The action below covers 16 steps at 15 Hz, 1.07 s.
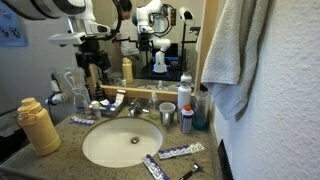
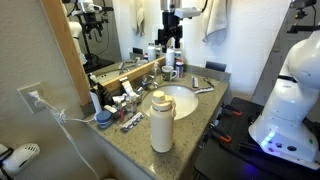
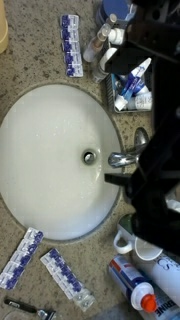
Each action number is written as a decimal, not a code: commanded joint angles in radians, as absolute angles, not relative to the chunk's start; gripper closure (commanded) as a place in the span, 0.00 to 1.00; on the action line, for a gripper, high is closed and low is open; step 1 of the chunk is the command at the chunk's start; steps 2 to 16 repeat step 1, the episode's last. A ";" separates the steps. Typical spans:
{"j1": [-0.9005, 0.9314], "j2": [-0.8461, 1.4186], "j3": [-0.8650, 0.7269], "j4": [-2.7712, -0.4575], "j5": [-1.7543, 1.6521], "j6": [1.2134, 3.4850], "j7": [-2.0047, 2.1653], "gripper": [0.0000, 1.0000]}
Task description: Open and close the tap
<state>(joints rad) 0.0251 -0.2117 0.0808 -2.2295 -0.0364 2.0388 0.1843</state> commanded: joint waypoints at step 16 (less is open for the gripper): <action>0.030 -0.196 0.093 -2.202 -0.065 2.026 0.215 0.00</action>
